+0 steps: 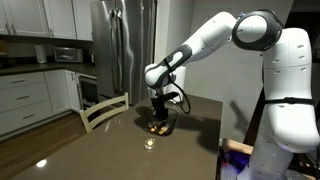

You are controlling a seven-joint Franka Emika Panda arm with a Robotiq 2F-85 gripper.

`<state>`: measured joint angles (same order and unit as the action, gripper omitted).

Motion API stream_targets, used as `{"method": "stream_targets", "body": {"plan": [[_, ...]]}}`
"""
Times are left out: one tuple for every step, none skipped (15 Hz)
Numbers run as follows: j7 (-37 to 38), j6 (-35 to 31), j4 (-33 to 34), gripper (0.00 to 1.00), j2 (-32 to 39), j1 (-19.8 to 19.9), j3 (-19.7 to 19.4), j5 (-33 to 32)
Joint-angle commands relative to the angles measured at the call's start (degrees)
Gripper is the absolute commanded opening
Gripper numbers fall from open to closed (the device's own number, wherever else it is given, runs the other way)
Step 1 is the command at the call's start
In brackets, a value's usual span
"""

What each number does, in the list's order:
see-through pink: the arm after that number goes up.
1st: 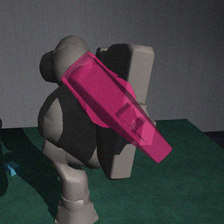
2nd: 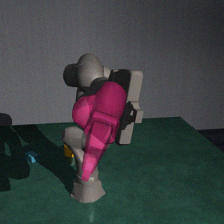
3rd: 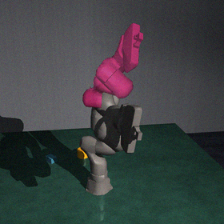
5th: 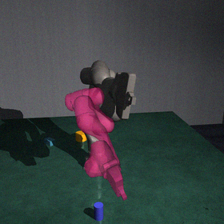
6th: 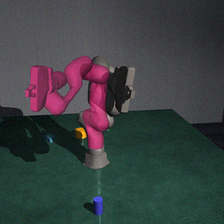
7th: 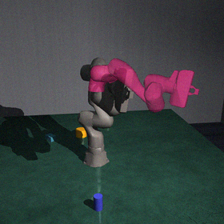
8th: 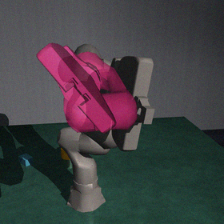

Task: Pick up one candy from the black wire basket and put it on the table.

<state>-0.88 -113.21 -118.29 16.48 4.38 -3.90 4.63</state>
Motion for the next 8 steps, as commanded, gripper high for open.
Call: {"method": "stream_targets", "body": {"plan": [[-0.7,1.3,0.6,0.02,-0.7,-0.1,0.5,-0.2],[-0.5,1.3,0.4,0.04,-1.4,-0.4,0.6,-0.6],[-0.4,1.3,0.2,0.04,-1.9,-0.6,0.8,-0.8],[-0.2,1.1,-0.1,0.04,-2.7,-0.8,0.9,-1.1],[-0.2,1.1,-0.1,0.04,-3.2,-1.0,1.1,-1.3],[-0.2,1.1,-0.1,0.04,-3.5,-1.3,1.2,-1.4],[-0.2,1.2,-0.1,0.04,-3.7,-1.4,1.3,-1.5],[-0.2,1.3,-0.1,0.04,-3.9,-1.5,1.4,-1.5]]}}
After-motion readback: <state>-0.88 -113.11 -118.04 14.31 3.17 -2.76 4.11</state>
